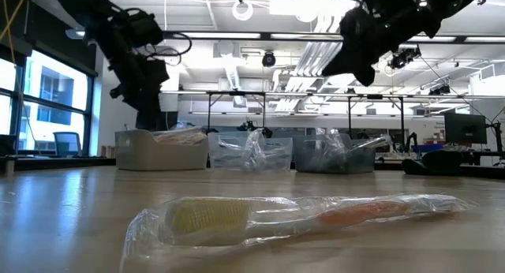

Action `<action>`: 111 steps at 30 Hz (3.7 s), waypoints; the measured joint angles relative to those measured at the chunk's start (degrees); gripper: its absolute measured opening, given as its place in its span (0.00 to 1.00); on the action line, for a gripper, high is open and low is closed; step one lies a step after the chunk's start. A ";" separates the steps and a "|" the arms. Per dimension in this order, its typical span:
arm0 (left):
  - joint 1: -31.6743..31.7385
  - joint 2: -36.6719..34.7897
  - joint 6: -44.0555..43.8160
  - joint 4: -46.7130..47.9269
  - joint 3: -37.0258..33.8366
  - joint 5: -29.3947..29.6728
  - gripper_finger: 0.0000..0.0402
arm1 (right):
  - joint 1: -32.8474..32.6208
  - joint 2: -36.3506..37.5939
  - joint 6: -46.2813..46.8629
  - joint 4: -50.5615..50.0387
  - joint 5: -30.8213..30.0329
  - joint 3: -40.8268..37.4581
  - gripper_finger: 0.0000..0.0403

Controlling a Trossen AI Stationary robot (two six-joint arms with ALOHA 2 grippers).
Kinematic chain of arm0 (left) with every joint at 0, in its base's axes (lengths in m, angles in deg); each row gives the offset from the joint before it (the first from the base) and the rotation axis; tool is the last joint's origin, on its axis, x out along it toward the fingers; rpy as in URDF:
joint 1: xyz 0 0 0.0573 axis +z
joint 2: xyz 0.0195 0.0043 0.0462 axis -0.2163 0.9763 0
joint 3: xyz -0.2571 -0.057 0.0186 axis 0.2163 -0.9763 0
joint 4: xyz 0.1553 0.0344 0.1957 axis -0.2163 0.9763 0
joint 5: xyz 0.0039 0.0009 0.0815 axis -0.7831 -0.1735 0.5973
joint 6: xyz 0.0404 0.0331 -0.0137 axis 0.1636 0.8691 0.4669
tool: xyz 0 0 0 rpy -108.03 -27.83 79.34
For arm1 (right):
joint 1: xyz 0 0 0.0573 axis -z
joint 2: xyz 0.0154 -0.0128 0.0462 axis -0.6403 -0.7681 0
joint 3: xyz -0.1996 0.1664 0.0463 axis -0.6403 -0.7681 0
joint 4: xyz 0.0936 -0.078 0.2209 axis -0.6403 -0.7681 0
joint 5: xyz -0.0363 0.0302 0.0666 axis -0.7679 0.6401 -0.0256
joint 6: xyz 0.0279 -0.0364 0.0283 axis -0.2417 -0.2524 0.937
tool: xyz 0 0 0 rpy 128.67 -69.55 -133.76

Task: Pick & Place Toothbrushes
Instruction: Put the blue toothbrush into the clear bin

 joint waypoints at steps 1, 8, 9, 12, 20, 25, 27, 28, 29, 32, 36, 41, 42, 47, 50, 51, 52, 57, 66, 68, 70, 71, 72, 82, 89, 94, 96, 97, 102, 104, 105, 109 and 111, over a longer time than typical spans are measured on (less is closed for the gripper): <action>0.00 0.00 -0.13 0.85 1.31 -0.19 0.37 | 0.00 0.51 0.02 0.57 0.02 0.00 0.01; -2.30 0.00 -6.41 2.89 7.42 -2.23 0.36 | 0.00 4.79 3.84 3.52 0.72 0.00 0.01; -3.29 -0.16 -7.24 2.70 7.99 -2.07 0.35 | 0.00 5.46 3.93 3.34 1.11 0.00 0.01; -6.88 -0.68 -7.56 2.69 9.61 0.39 0.30 | -0.39 8.18 3.92 1.72 2.60 0.00 0.01; -17.88 -0.74 -10.60 0.28 11.60 15.86 0.06 | -1.29 15.38 7.68 -6.42 2.96 0.00 0.01; -23.93 -0.74 -14.19 0.14 11.60 14.48 0.02 | -1.90 15.89 6.79 -6.67 5.74 0.00 0.01; -26.92 -0.74 -16.34 0.09 11.60 14.42 0.02 | -3.00 15.80 5.53 -6.81 5.93 0.00 0.01; -28.57 -0.74 -17.05 0.09 11.60 14.42 0.02 | -3.61 15.80 4.72 -7.01 5.93 0.00 0.01; -30.33 -0.74 -17.74 0.17 11.60 14.46 0.01 | -4.18 15.80 3.80 -7.07 5.93 0.00 0.01; -36.14 -0.74 -18.18 2.05 11.62 14.44 0.00 | -5.51 15.80 1.18 -7.07 5.93 0.00 0.01; -44.35 -0.74 -22.07 7.40 11.63 14.36 0.00 | -6.34 15.80 0.08 -7.07 5.48 0.00 0.01; -53.21 -0.74 -42.35 16.19 11.62 14.51 0.00 | -6.38 15.78 -0.70 -7.05 3.32 0.00 0.01; -55.03 -0.74 -45.76 17.20 11.62 14.61 0.00 | -6.38 15.78 -0.70 -7.05 2.43 0.00 0.01; -63.83 -0.74 -53.52 17.23 11.62 14.68 0.00 | -6.38 15.70 -0.74 -7.02 -1.64 0.00 0.01; -67.33 -0.27 -55.66 16.18 11.64 14.24 0.00 | -6.38 14.90 -0.74 -6.97 -2.07 0.00 0.01; -68.08 -0.20 -55.90 16.22 11.64 13.71 0.00 | -6.38 14.66 -0.74 -7.09 -2.03 0.00 0.01; -68.71 -0.21 -56.13 16.21 11.64 12.89 0.00 | -6.38 14.50 -0.74 -7.07 -2.06 0.00 0.01; -69.86 -0.11 -56.83 15.12 11.64 11.05 0.00 | -6.38 12.26 -0.91 -7.07 -1.93 0.02 0.01; -70.64 4.70 -38.78 11.54 11.60 5.69 0.00 | -6.38 8.08 -2.43 -7.10 -1.92 0.02 0.01; -71.44 7.09 -38.06 12.93 12.20 4.92 0.00 | -6.38 7.49 -2.43 -7.07 -1.92 0.02 0.01; -72.00 10.67 -36.24 15.51 14.28 4.13 0.00 | -6.38 7.15 -2.43 -7.12 -2.04 0.02 0.01; -72.51 12.57 -34.92 17.99 15.46 4.24 0.00 | -6.38 7.10 -2.43 -7.11 -2.04 0.02 0.01; -72.90 14.23 -33.15 20.28 16.90 4.24 0.00 | -6.38 7.04 -2.43 -7.06 -2.05 0.02 0.01; -76.79 24.18 -19.62 29.06 26.31 2.94 0.00 | -6.38 6.95 -2.29 -7.12 -2.56 0.02 0.01; -80.76 27.16 -19.45 29.18 25.87 -1.95 0.00 | -6.36 6.95 -2.23 -7.14 -3.60 0.02 0.01; -82.77 29.55 -13.88 29.54 25.87 -3.65 0.07 | -6.38 6.95 -2.23 -7.14 -3.60 0.02 0.01; -83.46 30.54 -12.43 29.46 25.85 -4.41 0.13 | -6.38 6.95 -2.23 -7.18 -3.60 0.02 0.01; -83.47 31.03 -11.92 29.24 25.83 -4.89 0.16 | -6.36 6.95 -2.23 -7.16 -3.60 0.02 0.01; -83.28 33.34 -11.57 26.91 25.83 -6.48 0.33 | -6.38 6.92 -2.23 -7.18 -3.60 0.02 0.01; -83.27 34.16 -11.43 25.95 25.83 -7.03 0.38 | -6.38 6.92 -2.23 -7.22 -3.59 0.02 0.01; -83.27 34.55 -10.82 25.81 25.83 -7.45 0.40 | -6.38 6.92 -2.23 -7.22 -3.60 0.02 0.01; -83.67 35.85 -8.62 23.67 25.80 -10.87 0.42 | -6.38 6.92 -2.38 -7.25 -3.60 0.02 0.01; -83.78 36.48 -8.95 22.36 25.78 -11.25 0.42 | -6.36 6.92 -2.39 -7.25 -3.60 0.02 0.01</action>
